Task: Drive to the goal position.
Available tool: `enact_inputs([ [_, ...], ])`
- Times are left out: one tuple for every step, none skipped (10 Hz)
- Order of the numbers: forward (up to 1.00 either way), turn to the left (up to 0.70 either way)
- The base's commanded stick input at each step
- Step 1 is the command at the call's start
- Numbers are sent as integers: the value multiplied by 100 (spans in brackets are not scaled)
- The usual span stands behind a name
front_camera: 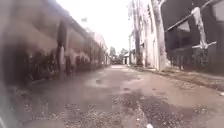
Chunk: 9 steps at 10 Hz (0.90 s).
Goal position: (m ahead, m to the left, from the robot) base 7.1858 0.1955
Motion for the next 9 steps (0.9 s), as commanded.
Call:
enact_inputs([
  [100,0],
  [100,-4],
  [100,-13],
  [100,-12],
  [100,-11],
  [100,-10],
  [100,0],
  [100,0],
  [100,-9],
])
